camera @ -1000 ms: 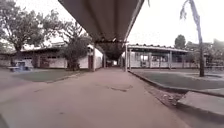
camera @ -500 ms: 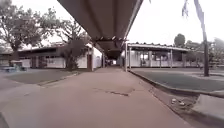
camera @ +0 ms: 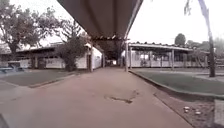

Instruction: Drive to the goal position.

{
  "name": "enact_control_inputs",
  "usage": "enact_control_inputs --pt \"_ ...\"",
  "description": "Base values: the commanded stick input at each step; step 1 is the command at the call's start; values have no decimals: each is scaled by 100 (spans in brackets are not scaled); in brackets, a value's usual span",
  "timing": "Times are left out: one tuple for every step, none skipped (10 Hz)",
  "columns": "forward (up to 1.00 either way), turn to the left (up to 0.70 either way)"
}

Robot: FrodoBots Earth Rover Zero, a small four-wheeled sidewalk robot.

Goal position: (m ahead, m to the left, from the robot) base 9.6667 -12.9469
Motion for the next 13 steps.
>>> enact_control_inputs --pt "70 0" --pt "70 0" --pt "70 0" --pt "70 0" --pt "70 0" --pt "70 0" --pt "70 0" --pt "70 0" --pt "70 0" --pt "70 0" --pt "70 0" --pt "70 0" --pt "70 0"
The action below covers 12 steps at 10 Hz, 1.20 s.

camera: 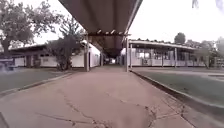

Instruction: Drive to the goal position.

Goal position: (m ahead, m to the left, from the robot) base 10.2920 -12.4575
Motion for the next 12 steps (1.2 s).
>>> enact_control_inputs --pt "70 0" --pt "70 0" --pt "70 0" --pt "70 0" --pt "70 0" --pt "70 13" --pt "70 30" --pt "70 20" --pt "70 4" --pt "70 0" --pt "70 0" --pt "70 0"
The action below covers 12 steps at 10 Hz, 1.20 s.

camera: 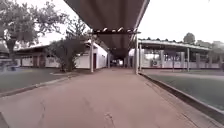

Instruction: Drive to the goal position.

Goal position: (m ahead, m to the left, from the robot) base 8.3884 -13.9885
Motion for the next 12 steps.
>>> enact_control_inputs --pt "70 0" --pt "70 0" --pt "70 0" --pt "70 0" --pt "70 0" --pt "70 0" --pt "70 0" --pt "70 0" --pt "70 0" --pt "70 0" --pt "70 0" --pt "70 0"
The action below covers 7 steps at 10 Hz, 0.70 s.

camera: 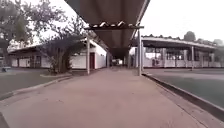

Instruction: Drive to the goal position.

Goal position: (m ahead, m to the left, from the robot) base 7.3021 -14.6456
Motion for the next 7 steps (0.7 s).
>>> enact_control_inputs --pt "70 0" --pt "70 0" --pt "70 0" --pt "70 0" --pt "70 0" --pt "70 0" --pt "70 0"
